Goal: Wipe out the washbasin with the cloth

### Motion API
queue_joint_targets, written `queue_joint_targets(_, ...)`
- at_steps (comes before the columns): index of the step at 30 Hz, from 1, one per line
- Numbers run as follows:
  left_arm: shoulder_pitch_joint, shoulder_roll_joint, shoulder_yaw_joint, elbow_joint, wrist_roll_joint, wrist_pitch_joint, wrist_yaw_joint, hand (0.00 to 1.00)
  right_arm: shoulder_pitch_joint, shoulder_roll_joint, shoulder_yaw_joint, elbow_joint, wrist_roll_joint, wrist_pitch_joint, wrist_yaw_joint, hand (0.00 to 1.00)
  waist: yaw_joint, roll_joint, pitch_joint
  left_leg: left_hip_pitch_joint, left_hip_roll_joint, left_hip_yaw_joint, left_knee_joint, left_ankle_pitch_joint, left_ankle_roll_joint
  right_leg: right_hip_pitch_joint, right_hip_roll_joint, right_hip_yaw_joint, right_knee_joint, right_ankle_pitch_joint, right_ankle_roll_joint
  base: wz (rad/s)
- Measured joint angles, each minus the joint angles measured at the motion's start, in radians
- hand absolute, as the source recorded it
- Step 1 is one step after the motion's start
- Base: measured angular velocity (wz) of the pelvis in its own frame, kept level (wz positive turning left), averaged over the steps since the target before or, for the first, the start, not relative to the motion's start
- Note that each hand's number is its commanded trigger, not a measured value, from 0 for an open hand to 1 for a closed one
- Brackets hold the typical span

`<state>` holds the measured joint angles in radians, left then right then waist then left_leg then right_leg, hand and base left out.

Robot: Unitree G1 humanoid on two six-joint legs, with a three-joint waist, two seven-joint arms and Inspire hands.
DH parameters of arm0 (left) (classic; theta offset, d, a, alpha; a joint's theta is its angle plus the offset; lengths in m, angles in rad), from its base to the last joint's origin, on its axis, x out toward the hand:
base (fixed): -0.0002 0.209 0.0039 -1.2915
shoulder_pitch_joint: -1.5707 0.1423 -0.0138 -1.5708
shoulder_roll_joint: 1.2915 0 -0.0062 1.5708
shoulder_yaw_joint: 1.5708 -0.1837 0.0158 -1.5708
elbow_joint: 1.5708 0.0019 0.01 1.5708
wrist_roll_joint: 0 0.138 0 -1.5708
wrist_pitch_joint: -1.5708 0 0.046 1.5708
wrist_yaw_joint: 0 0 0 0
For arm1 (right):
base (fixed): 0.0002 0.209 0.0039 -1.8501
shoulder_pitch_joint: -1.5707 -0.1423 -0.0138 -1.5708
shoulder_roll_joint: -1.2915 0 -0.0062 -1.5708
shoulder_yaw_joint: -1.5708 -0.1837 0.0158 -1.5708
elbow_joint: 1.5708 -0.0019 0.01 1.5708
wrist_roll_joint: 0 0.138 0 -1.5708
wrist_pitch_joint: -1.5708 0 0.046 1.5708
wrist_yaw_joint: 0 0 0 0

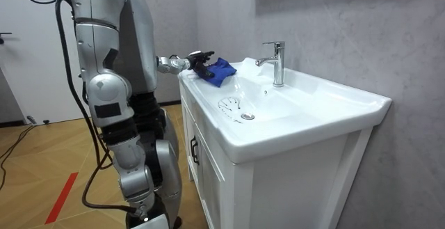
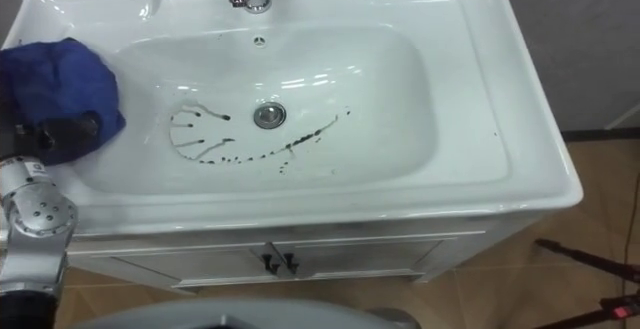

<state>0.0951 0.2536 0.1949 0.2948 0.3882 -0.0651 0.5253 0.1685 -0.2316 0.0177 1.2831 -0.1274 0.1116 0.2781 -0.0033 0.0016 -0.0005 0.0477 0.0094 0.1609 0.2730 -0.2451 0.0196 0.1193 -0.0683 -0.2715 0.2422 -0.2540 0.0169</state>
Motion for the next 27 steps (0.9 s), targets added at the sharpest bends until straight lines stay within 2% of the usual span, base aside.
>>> queue_joint_targets(2,-0.019,0.000,0.000,0.000,0.063,0.022,-0.010,0.00,0.014,0.000,-0.001,-0.002,-0.001,0.000,-0.001,0.00,-0.002,-0.001,0.0002,-0.002,0.002,-0.003,0.001,0.000,0.000,-0.001,0.000,0.000,-0.002,0.000,0.000,0.00)
queue_joint_targets(4,-0.024,0.000,0.000,0.000,0.086,0.024,-0.010,0.00,0.020,-0.001,-0.002,-0.002,0.000,0.001,-0.001,0.00,-0.009,0.001,0.0003,-0.001,0.002,-0.003,0.000,0.000,0.000,-0.001,0.000,0.006,-0.002,0.000,0.000,0.00)
queue_joint_targets(7,-0.024,0.000,0.000,0.000,0.086,0.026,-0.010,0.00,0.023,0.000,-0.002,-0.002,0.000,0.000,-0.002,0.00,-0.022,0.010,-0.0002,-0.001,0.001,0.002,-0.001,0.000,0.000,-0.006,0.002,0.022,0.000,0.001,0.000,-0.07)
queue_joint_targets(13,-0.041,0.000,0.000,0.000,0.089,0.026,-0.009,0.00,0.022,-0.001,-0.005,0.000,-0.001,0.000,-0.001,0.00,-0.048,0.022,0.0004,-0.005,0.000,0.004,-0.005,0.000,0.000,-0.020,0.001,0.025,0.014,0.001,-0.001,-0.02)
queue_joint_targets(18,-0.046,0.000,0.000,0.019,0.128,0.028,-0.010,0.00,0.024,-0.001,-0.010,0.000,0.000,0.003,0.002,0.00,-0.049,0.017,0.0029,-0.003,0.001,0.015,-0.006,0.000,0.000,-0.023,0.002,0.035,0.016,0.001,-0.001,-0.07)
queue_joint_targets(22,-0.046,0.000,0.000,0.045,0.156,0.049,-0.011,0.00,0.024,-0.001,-0.010,0.001,-0.006,0.015,0.006,0.00,-0.043,0.005,0.0043,-0.004,0.001,0.018,-0.008,0.000,0.000,-0.029,0.003,0.040,0.017,0.001,-0.001,-0.03)
queue_joint_targets(27,-0.046,0.001,0.000,0.139,0.164,0.061,-0.009,0.00,0.019,0.000,-0.007,0.002,-0.007,0.020,0.005,0.00,-0.041,-0.010,0.0030,0.017,0.001,0.025,-0.018,0.001,-0.001,-0.014,0.005,0.048,0.013,0.001,-0.001,-0.05)
